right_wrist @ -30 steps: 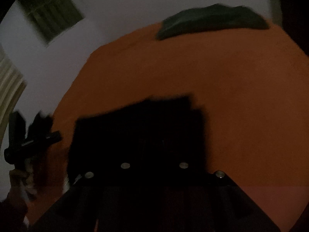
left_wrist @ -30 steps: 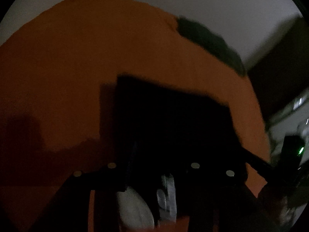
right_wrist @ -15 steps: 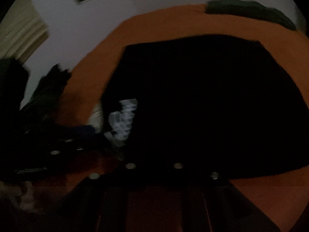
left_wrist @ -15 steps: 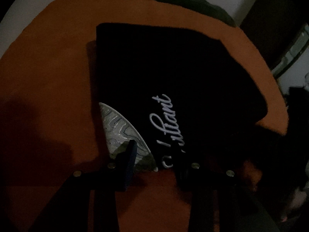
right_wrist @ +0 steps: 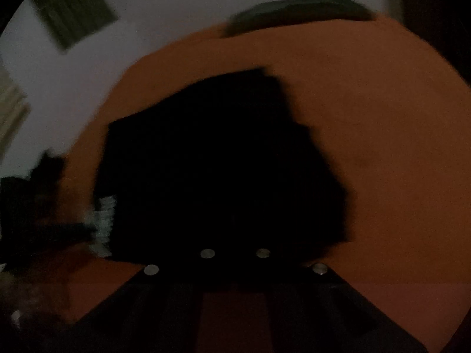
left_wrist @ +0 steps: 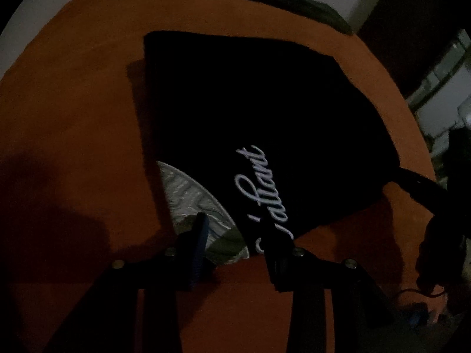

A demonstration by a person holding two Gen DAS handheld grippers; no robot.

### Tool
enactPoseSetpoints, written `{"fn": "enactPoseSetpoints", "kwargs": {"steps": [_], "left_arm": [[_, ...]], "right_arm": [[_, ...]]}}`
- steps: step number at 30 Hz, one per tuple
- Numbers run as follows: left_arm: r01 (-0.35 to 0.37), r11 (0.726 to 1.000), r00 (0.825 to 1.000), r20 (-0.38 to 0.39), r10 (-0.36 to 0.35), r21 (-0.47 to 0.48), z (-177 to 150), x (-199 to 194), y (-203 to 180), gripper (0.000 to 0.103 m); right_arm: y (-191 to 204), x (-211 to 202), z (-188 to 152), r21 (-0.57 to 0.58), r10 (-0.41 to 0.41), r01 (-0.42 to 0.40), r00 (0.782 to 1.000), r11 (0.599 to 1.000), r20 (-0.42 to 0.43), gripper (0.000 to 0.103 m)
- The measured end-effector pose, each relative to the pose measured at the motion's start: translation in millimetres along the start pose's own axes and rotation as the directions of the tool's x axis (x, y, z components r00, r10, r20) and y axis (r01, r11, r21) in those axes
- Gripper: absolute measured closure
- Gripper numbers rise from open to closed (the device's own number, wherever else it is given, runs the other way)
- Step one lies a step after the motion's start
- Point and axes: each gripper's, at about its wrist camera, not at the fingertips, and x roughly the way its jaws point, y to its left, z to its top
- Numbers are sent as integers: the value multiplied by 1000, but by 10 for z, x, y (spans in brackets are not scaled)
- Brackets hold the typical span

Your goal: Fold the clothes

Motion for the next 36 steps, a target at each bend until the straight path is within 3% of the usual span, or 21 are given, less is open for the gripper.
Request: {"fn": "enactPoseSetpoints", "kwargs": {"steps": [1,3,5,6,10,12,15,18,20,23,27,32,34,36], "left_arm": [[-14,1000,1000,-18,14,12,1,53,0,65],[1,1000,999,-37,-1,4,20,79,46,65],[31,999,998,-60,-31,5,83,32,95,65],[47,999,996,-72,-46,5,115,8,120,65],[72,997,982,-173,-71,2,428,-202,315,65],[34,999,973,-227,-29,18,538,-325,362,65],[18,997,983,-185,-4,72,702,-548,323,64],[0,992,990,-139,18,126,866,-772,282,52],[-13,987,994,-108,31,161,976,-921,254,49],[50,991,999,-14,-49,125,1192,-822,275,49],[156,988,986,53,-156,9,1468,-597,427,49],[222,973,972,100,-214,-71,1738,-233,597,49],[215,974,972,108,-207,-70,1742,-107,566,49],[189,979,979,97,-181,-76,1742,35,533,49]], "right_arm": [[91,66,-9,-37,3,-4,1000,999,-29,103],[-19,92,-84,-41,-83,80,994,996,-75,103],[-387,-21,-117,54,-178,182,982,982,-69,103],[-579,-94,-131,109,-171,177,983,978,-65,103],[-615,-194,-26,140,-153,160,986,977,-61,103],[-616,-240,30,152,-145,153,988,977,-60,103],[-477,-419,153,133,-136,138,990,982,-20,103],[-295,-555,276,76,-140,139,990,987,7,103],[-158,-593,400,31,-138,138,990,990,9,103],[45,-655,596,-52,-143,144,990,988,18,103],[200,-703,867,-144,-151,147,988,979,-17,103],[325,-309,1415,-218,-146,117,982,969,-123,103],[474,-24,1466,-267,-151,117,982,957,-112,103],[573,254,1442,-236,-107,81,989,968,-102,103]]}}
